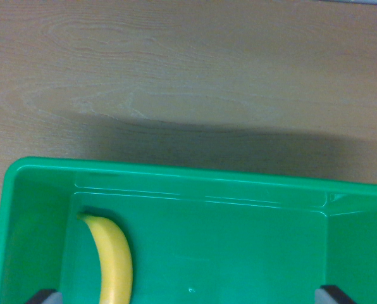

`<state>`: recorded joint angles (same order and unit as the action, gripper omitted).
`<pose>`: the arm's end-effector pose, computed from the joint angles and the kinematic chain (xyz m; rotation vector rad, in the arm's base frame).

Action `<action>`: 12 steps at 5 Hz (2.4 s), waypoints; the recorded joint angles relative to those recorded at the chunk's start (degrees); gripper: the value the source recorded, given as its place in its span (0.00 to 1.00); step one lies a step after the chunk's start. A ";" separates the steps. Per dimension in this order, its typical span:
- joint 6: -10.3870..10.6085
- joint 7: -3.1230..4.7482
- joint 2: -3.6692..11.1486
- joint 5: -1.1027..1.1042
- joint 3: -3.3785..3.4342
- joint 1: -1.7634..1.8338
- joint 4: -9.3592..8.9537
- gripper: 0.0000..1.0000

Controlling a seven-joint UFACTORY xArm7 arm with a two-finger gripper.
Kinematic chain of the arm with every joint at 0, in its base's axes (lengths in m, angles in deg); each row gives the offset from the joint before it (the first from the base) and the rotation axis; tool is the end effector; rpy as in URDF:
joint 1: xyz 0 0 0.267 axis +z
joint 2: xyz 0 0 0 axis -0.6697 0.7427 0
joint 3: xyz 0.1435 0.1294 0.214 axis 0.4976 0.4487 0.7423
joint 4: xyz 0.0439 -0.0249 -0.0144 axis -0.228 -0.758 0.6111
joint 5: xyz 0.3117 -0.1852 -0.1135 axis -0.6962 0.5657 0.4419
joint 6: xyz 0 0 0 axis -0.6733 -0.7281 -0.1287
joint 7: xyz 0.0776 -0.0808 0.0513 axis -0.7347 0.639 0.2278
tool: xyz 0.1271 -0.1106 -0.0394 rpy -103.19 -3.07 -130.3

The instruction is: Pick fruit

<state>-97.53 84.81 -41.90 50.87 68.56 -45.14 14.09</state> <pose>0.5286 -0.0015 0.3740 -3.1337 -0.1430 -0.1635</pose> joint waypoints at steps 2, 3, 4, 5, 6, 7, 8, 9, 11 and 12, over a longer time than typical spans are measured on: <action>0.45 -0.07 0.14 -0.02 0.05 0.06 -0.41 0.00; 0.45 -0.07 0.14 -0.02 0.05 0.06 -0.41 0.00; 1.31 -0.19 0.42 -0.04 0.15 0.17 -1.19 0.00; 1.31 -0.19 0.42 -0.04 0.15 0.17 -1.19 0.00; 2.52 -0.37 0.80 -0.08 0.28 0.33 -2.29 0.00; 2.52 -0.37 0.80 -0.08 0.28 0.33 -2.29 0.00; 3.98 -0.59 1.26 -0.13 0.44 0.53 -3.61 0.00; 3.98 -0.59 1.26 -0.13 0.44 0.53 -3.61 0.00; 5.66 -0.84 1.80 -0.19 0.63 0.75 -5.14 0.00; 7.74 -1.15 2.46 -0.26 0.86 1.03 -7.04 0.00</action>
<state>-89.79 83.66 -39.44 50.61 69.42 -44.11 7.05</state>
